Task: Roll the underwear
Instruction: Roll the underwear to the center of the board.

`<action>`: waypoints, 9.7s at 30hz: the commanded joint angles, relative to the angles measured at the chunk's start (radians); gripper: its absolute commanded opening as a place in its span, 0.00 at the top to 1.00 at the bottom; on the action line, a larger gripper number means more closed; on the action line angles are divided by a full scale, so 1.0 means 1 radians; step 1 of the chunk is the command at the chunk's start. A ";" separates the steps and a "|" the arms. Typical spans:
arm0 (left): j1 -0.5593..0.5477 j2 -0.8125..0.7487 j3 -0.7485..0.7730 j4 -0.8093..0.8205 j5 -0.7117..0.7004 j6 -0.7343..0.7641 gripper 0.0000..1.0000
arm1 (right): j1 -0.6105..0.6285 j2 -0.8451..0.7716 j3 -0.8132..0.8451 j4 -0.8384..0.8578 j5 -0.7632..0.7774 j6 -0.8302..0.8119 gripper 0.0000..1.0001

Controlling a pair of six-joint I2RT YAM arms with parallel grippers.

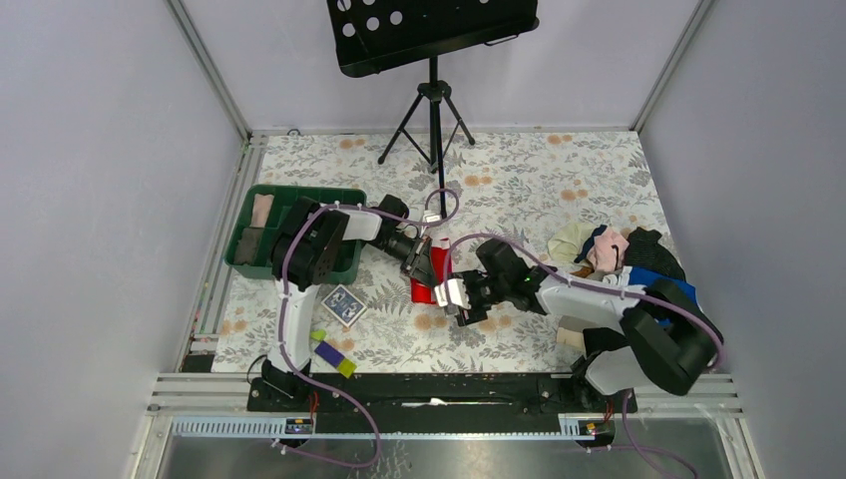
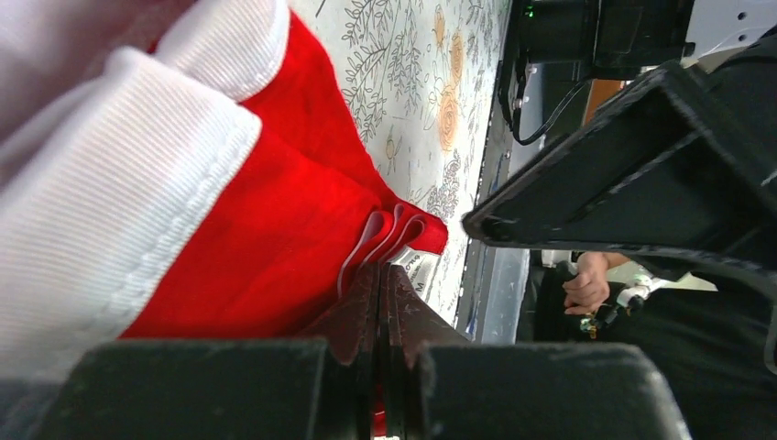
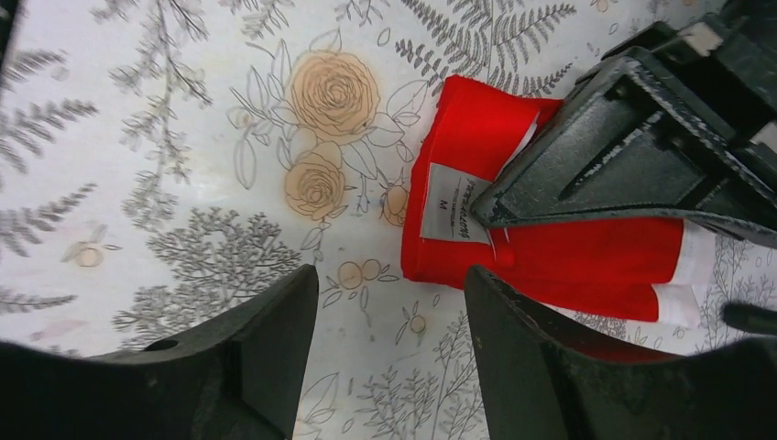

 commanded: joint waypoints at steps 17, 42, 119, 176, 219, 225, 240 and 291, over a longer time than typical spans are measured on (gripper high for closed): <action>0.011 0.079 0.100 -0.015 -0.081 0.001 0.96 | 0.125 0.269 -0.033 0.320 0.274 -0.277 0.62; 0.059 -1.118 -0.604 0.344 -0.648 0.401 0.41 | -0.133 0.537 0.529 -0.467 -0.350 0.433 1.00; -0.180 0.239 0.441 -0.558 -0.164 0.548 1.00 | -0.268 -0.303 -0.013 -0.139 0.070 0.169 0.40; 0.051 -0.803 -0.263 0.141 -0.536 0.274 0.51 | -0.196 0.522 0.618 -0.824 -0.168 -0.035 0.95; -0.367 -0.434 -0.367 0.511 -0.701 0.811 0.57 | -0.277 0.725 0.738 -0.895 -0.187 0.152 0.90; -0.367 -0.411 -0.337 0.467 -0.723 0.796 0.90 | -0.280 0.694 0.776 -0.929 -0.196 0.200 0.68; -0.355 -0.308 -0.065 -0.047 -0.497 0.664 1.00 | -0.487 0.563 0.750 -0.933 -0.154 0.410 0.49; -0.172 0.501 0.889 -0.617 -0.252 0.333 0.93 | -0.118 0.002 -0.055 0.047 0.288 -0.109 0.36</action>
